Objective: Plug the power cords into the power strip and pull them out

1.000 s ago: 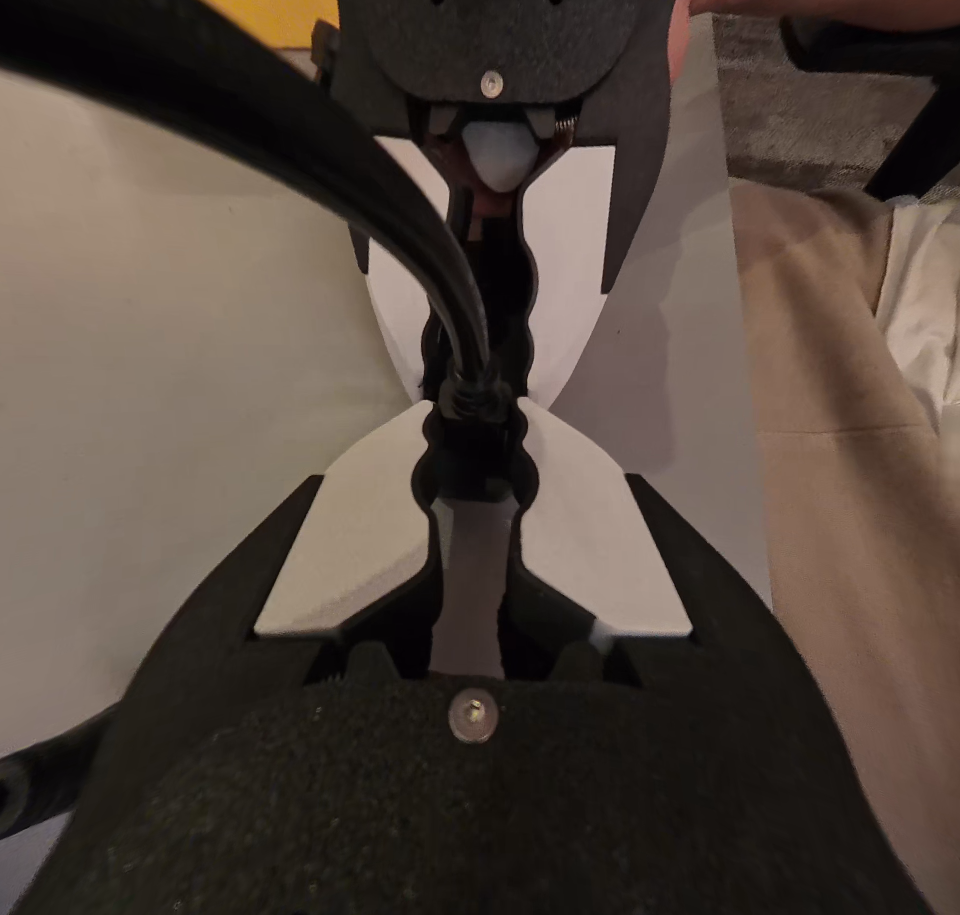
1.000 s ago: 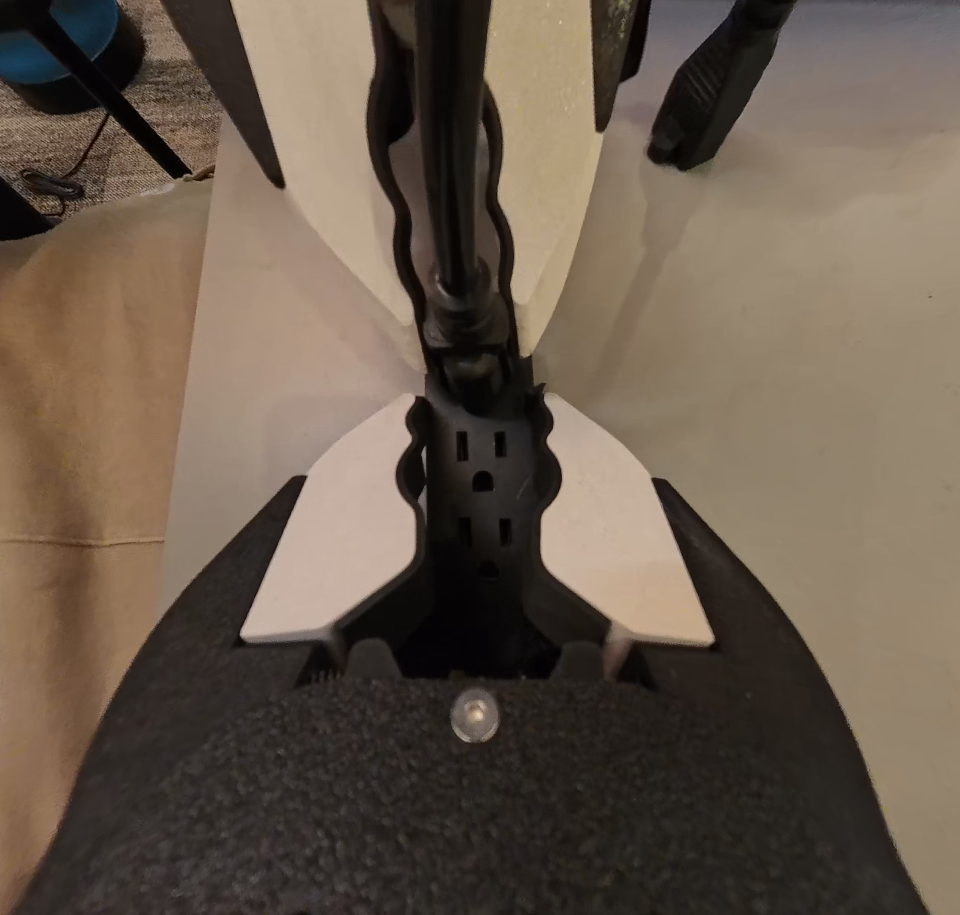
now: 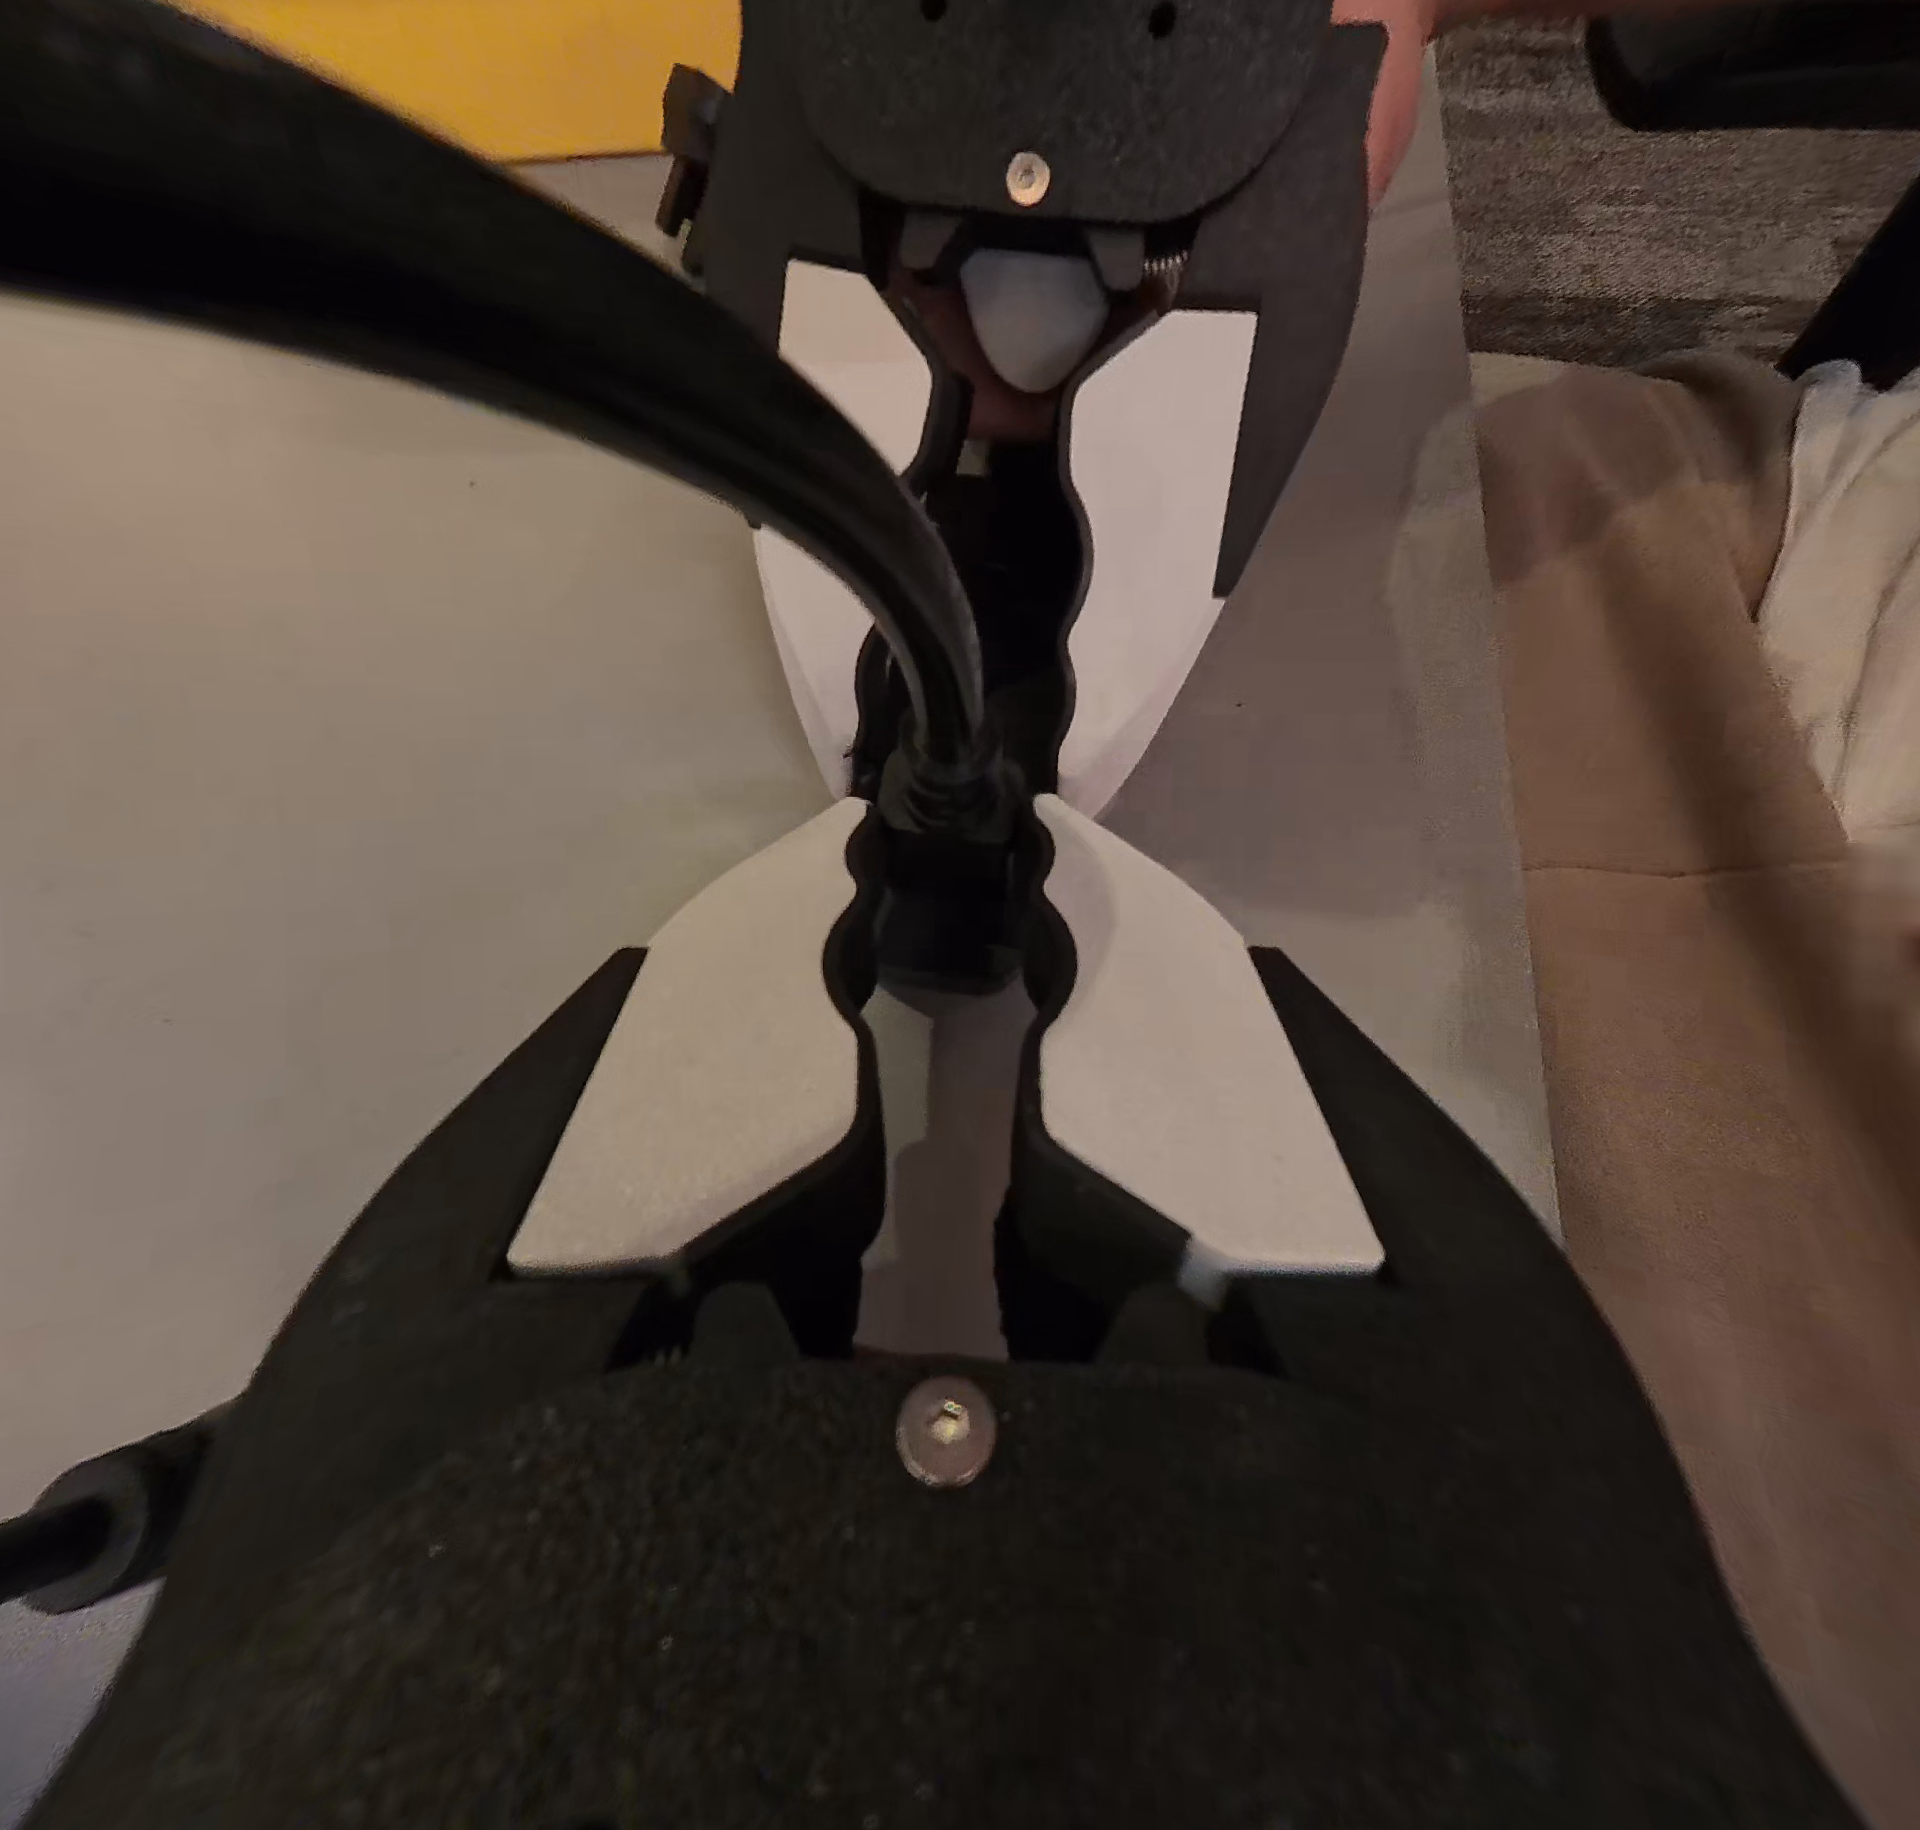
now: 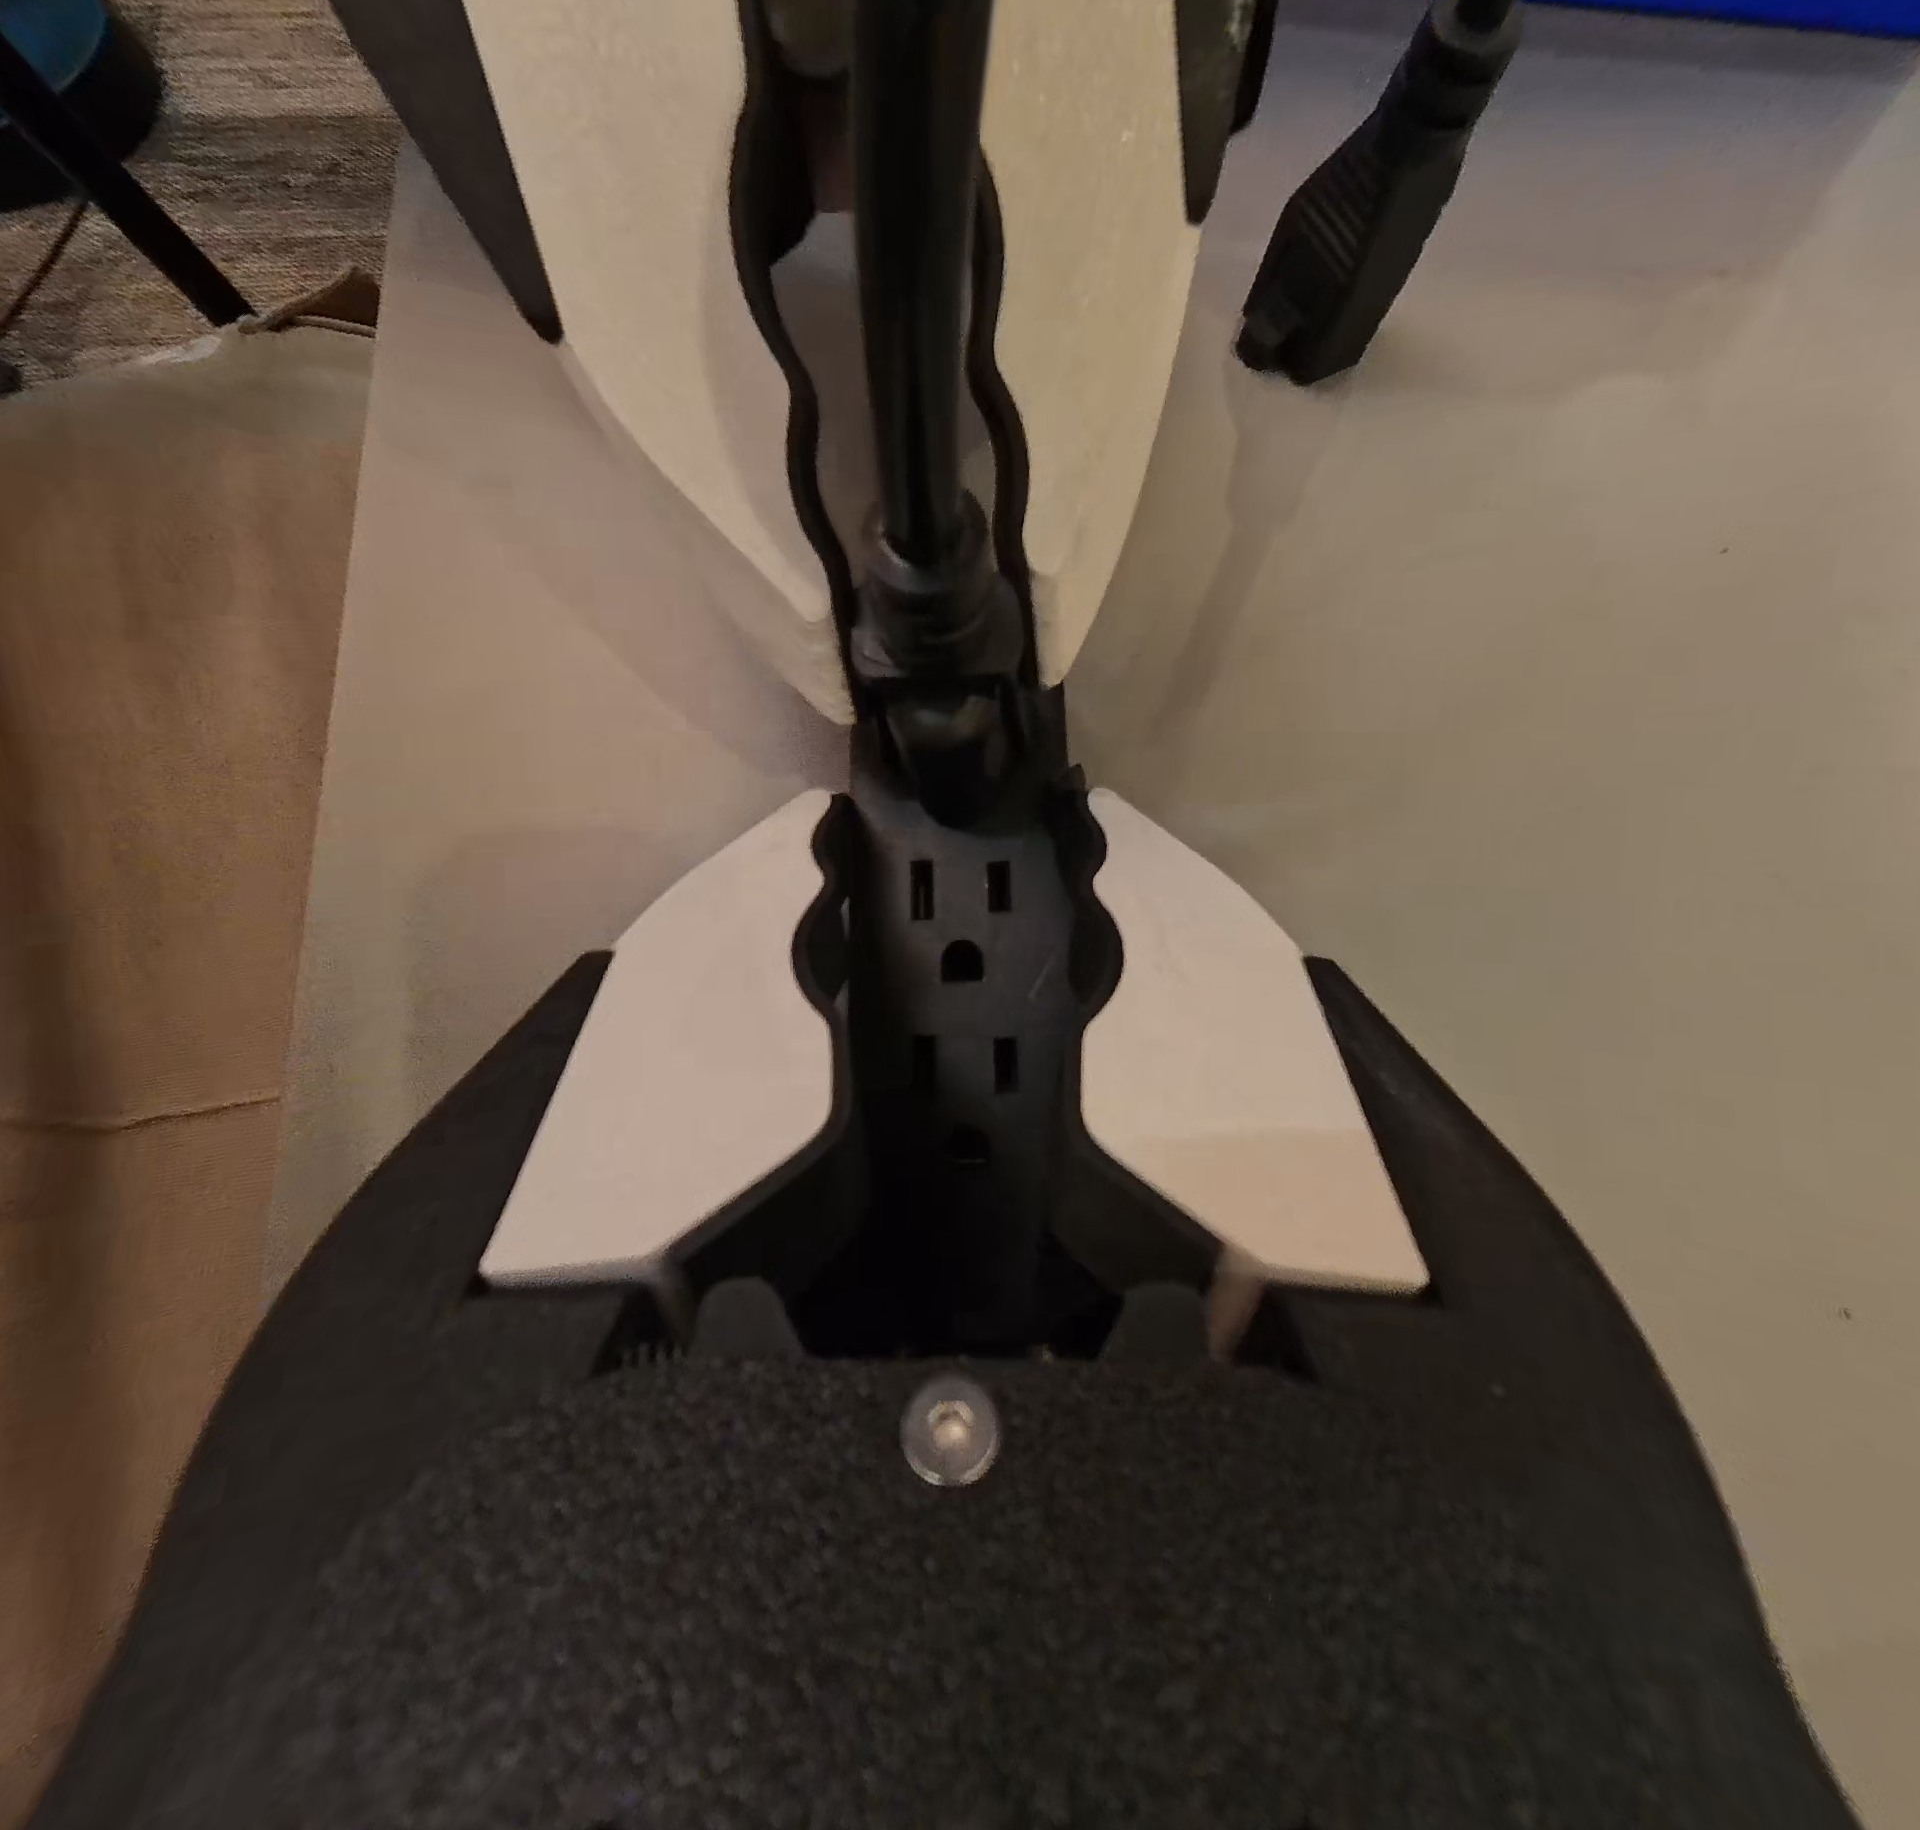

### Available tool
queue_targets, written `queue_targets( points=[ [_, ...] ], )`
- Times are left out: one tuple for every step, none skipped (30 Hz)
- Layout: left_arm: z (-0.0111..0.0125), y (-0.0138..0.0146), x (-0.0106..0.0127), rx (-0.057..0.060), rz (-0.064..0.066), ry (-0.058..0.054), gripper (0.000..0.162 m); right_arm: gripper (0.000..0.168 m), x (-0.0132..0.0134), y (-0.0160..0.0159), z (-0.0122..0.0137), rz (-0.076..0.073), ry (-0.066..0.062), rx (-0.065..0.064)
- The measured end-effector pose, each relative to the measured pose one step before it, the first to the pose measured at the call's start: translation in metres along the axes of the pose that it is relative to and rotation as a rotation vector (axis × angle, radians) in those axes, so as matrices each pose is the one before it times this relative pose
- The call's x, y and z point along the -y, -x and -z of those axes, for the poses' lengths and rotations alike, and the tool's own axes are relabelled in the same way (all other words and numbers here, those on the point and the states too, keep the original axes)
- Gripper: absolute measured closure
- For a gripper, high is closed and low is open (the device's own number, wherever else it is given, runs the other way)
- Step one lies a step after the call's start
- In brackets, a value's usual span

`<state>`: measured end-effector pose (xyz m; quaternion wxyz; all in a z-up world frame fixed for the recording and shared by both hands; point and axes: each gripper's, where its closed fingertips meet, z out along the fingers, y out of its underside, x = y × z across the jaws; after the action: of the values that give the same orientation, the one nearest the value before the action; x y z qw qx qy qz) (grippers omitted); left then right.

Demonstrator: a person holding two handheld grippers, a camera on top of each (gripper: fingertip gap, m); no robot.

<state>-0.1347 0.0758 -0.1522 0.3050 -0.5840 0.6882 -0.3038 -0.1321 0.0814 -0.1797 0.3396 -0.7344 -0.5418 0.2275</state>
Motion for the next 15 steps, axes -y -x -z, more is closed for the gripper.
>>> queue_targets(
  points=[
    [-0.00001,-0.00014,0.00012,-0.0038,0.0093,-0.0097,0.139,0.128,0.0003,0.00013,0.00004,-0.0001,-0.0023,-0.0076],
    [-0.00019,0.00001,0.00009,-0.0098,0.0148,-0.0149,0.139,0.128,0.00006,0.00055,-0.00022,-0.0108,-0.0001,0.0002],
    [-0.00026,-0.00025,-0.00003,-0.0126,0.0145,-0.0164,0.139,0.128,-0.00026,0.00069,-0.00009,-0.0278,0.0067,0.0058],
    [0.00015,-0.00039,-0.00022,-0.0156,0.0092,-0.0102,0.139,0.128,-0.00012,0.0012,-0.00022,-0.0314,0.0078,0.01],
    [0.00028,-0.00015,-0.00038,-0.0142,0.0026,-0.0039,0.139,0.128,-0.00017,0.0009,-0.00048,-0.0159,0.0099,0.0009],
    [0.00028,0.0003,-0.00019,-0.01,0.0002,-0.0031,0.139,0.128,0.0001,0.00015,-0.00058,-0.0101,0.0135,-0.0059],
    [-0.0001,0.00022,-0.00004,-0.0057,-0.0004,-0.0046,0.139,0.128,-0.00016,-0.00005,-0.00016,-0.012,0.0174,-0.0032],
    [0.00003,0.00014,0.00005,-0.0022,-0.0034,-0.0056,0.139,0.128,-0.00043,0.00001,0.00001,-0.0069,0.0225,-0.0023],
    [0.00037,-0.00015,-0.00021,-0.0013,-0.0075,-0.0068,0.139,0.128,-0.00007,0.00009,-0.00014,-0.0012,0.0224,-0.004],
    [0.00099,-0.00014,-0.00065,-0.0041,-0.0055,-0.0094,0.139,0.128,0.00039,0.0003,-0.00047,-0.0036,0.0165,-0.0028],
    [0.00167,-0.0003,-0.00108,-0.0099,0.004,-0.0136,0.139,0.128,0.00104,0.00083,-0.00116,-0.0057,0.008,0.001],
    [0.00229,-0.00045,-0.00141,-0.015,0.0073,-0.0189,0.139,0.128,0.00151,0.00131,-0.00173,-0.0086,0.0033,0.004],
    [0.00244,0.00007,-0.00132,-0.0153,0.005,-0.0232,0.139,0.128,0.00195,0.00107,-0.00177,-0.0042,0.0004,-0.0005],
    [0.00217,0.00083,-0.00097,-0.014,0.0088,-0.0187,0.139,0.128,0.00193,0.00026,-0.00192,-0.0019,0.001,-0.0061],
    [0.00148,0.00102,-0.0003,-0.0117,0.0111,-0.0008,0.139,0.128,0.00197,-0.00042,-0.0018,-0.0084,0.0049,-0.0119]
  ],
)
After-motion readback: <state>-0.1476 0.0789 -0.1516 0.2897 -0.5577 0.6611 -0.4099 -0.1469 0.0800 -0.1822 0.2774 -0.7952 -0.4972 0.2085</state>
